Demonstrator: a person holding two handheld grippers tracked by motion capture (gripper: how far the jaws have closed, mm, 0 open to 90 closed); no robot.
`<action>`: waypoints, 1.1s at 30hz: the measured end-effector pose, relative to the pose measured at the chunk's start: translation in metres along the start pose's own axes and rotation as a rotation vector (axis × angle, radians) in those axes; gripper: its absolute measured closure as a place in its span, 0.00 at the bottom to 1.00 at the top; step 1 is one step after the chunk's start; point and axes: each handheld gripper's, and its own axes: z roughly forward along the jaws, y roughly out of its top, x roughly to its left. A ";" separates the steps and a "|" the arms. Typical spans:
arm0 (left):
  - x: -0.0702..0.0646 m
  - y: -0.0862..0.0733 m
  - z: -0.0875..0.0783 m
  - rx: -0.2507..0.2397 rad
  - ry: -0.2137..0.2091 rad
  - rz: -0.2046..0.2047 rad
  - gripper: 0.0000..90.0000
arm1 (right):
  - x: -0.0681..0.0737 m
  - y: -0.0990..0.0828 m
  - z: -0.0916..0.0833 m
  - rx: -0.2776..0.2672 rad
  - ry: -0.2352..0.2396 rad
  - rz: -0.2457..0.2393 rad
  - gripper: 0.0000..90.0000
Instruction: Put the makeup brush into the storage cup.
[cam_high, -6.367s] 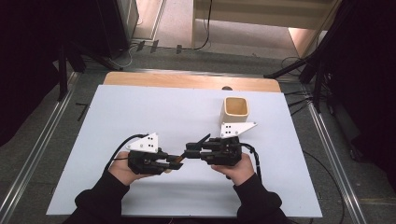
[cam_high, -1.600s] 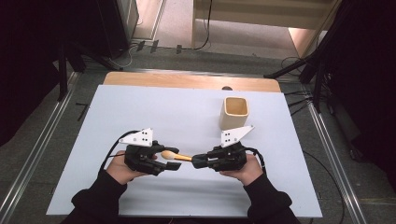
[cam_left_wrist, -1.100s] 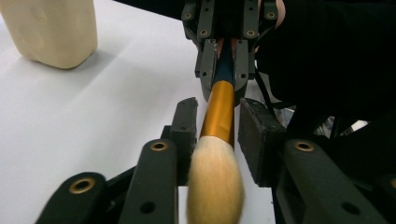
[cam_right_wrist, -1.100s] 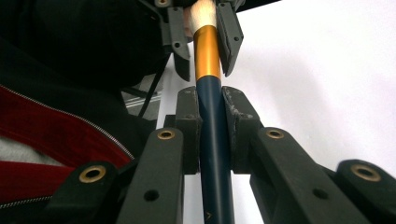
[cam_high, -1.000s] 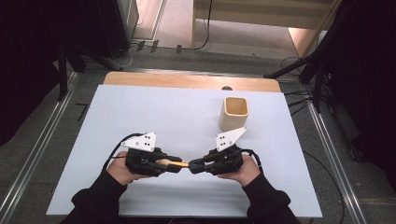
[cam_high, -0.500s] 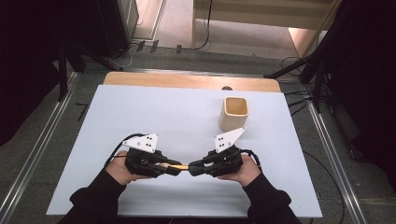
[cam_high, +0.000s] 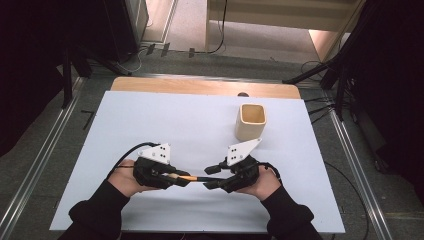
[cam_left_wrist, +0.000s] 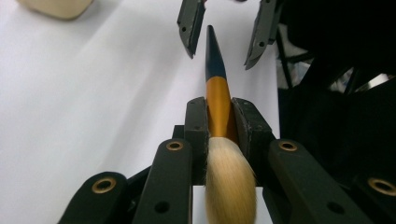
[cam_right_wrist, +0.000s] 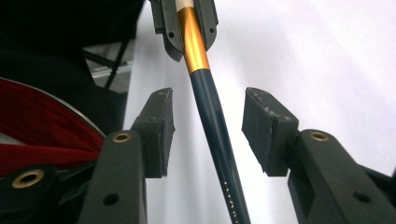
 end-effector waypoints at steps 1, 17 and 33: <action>0.000 0.000 0.000 0.000 0.000 0.000 0.86 | 0.000 0.000 0.000 0.000 0.000 0.000 0.61; -0.001 0.007 0.012 0.124 0.007 0.000 0.86 | -0.001 0.008 0.035 0.135 0.013 -0.031 0.72; -0.003 0.008 0.014 0.150 -0.009 0.032 0.84 | 0.004 0.009 0.044 0.173 0.053 -0.101 0.88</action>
